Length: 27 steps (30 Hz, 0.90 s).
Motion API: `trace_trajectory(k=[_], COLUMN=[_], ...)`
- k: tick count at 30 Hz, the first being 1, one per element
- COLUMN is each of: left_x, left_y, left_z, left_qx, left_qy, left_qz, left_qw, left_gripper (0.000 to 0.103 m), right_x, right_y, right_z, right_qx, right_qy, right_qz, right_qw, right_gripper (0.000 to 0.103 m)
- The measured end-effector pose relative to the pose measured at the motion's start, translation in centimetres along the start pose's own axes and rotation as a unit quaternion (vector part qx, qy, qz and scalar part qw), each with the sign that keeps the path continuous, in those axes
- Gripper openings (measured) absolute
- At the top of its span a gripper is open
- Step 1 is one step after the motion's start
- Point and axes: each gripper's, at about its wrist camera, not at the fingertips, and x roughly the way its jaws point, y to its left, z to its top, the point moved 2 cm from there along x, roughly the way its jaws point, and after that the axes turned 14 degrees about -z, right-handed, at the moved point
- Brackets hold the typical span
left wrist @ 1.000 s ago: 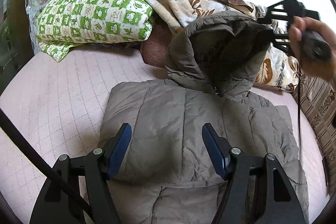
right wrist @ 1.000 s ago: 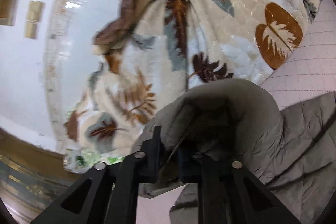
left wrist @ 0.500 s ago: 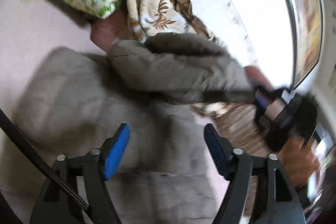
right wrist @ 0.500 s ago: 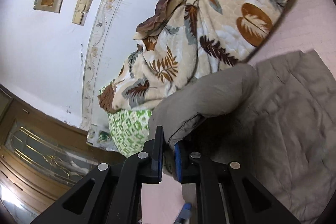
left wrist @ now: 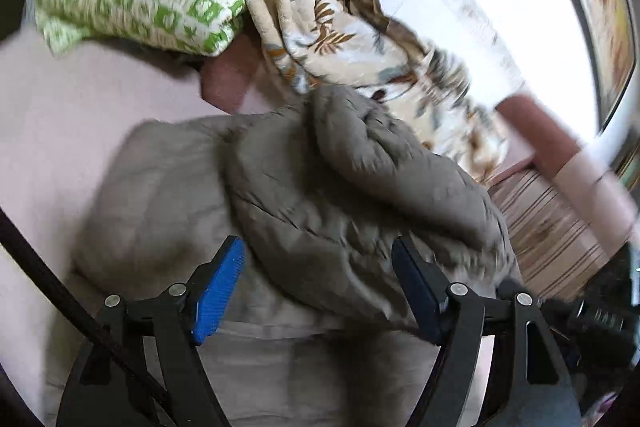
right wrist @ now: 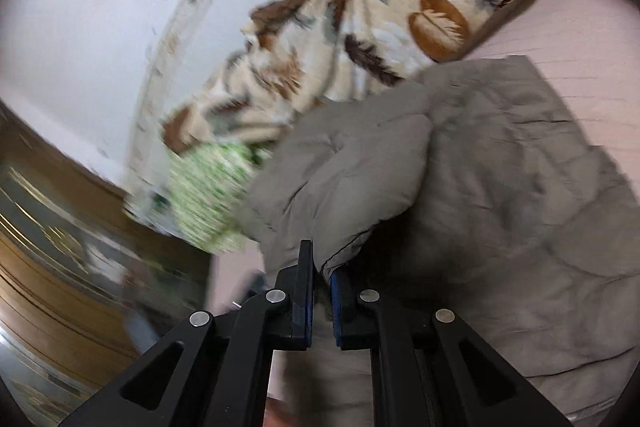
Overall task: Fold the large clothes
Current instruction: 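Fold the hood down onto the jacket body with the right gripper and release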
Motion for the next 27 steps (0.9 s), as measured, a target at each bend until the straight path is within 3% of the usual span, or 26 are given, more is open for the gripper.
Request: trace_trajectory(k=[5,9,12,15,17,20,24,27], left_x=[2.1,4.8,6.8,6.6,5.9,4.8,3.0,2.8], left_y=[-1.0,-1.5,-0.5,-0.4,-0.6,-1.2,-1.9,-1.9], left_z=[-1.3,-3.1,-4.4,-4.3,-3.9,-2.9,-1.5,-1.0], left_qx=[0.072,0.133,0.144,0.148,0.14,0.136,0.145,0.144], left_qy=[0.036,0.089,0.134,0.131,0.121,0.097,0.043,0.025], left_qz=[0.075,0.137,0.169,0.171,0.16,0.155,0.163,0.166], left_qw=[0.994,0.9776,0.9657,0.9651,0.9697,0.9737,0.9749,0.9753], left_gripper=[0.076,0.076,0.076,0.076,0.076,0.076,0.076,0.076], right_x=[3.4,6.4,7.8,7.1,6.1,3.0,-0.5,-0.7], right_y=[-2.9,-5.0,-5.9,-6.0,-5.6,-4.8,-1.8,0.8], right_z=[-2.3,-3.2,-3.4,-3.1,-2.8,-2.9,-1.7,0.1], right_qx=[-0.073,-0.105,-0.12,-0.137,-0.143,-0.159,-0.215,-0.24], right_qy=[0.013,0.03,0.045,0.048,0.055,0.038,-0.04,-0.084], right_qz=[-0.107,-0.162,-0.179,-0.184,-0.187,-0.175,-0.169,-0.166], right_qw=[0.992,0.981,0.975,0.972,0.97,0.971,0.961,0.953], right_gripper=[0.008,0.008,0.009,0.021,0.039,0.04,0.04,0.04])
